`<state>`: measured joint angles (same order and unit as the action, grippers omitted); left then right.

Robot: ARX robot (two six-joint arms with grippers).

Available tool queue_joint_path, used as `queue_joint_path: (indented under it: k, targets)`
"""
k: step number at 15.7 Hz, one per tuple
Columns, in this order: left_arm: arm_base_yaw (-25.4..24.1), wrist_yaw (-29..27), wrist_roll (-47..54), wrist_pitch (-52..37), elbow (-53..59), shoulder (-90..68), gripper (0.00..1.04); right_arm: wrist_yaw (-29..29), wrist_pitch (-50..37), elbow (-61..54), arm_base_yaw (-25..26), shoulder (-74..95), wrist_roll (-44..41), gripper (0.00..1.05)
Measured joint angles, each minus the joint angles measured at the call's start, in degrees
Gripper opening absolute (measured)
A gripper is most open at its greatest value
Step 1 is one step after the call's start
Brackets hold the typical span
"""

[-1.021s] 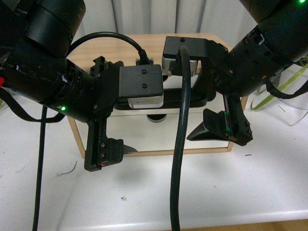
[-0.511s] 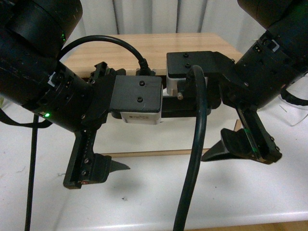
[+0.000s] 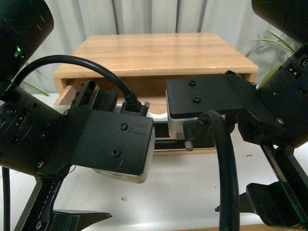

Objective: Pull drawer

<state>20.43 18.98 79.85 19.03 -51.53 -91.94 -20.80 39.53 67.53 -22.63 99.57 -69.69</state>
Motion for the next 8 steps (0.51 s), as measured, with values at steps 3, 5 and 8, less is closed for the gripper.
queue_joint_path:
  k: [3,5,8]
  targets:
    - [-0.31,1.44,-7.69,-15.28,6.58,5.35,0.98,-3.58,-14.73,-8.96,1.07,-6.29,8.83,0.98]
    - [-1.27,2.73,-16.20,-22.43,11.80,16.04,0.98,-6.71,-24.83,-17.25,3.82,-18.49,18.58,0.98]
    - [-6.67,3.80,-29.03,-29.09,22.91,29.16,0.98,1.31,-36.26,-30.58,9.07,-34.14,25.14,0.98]
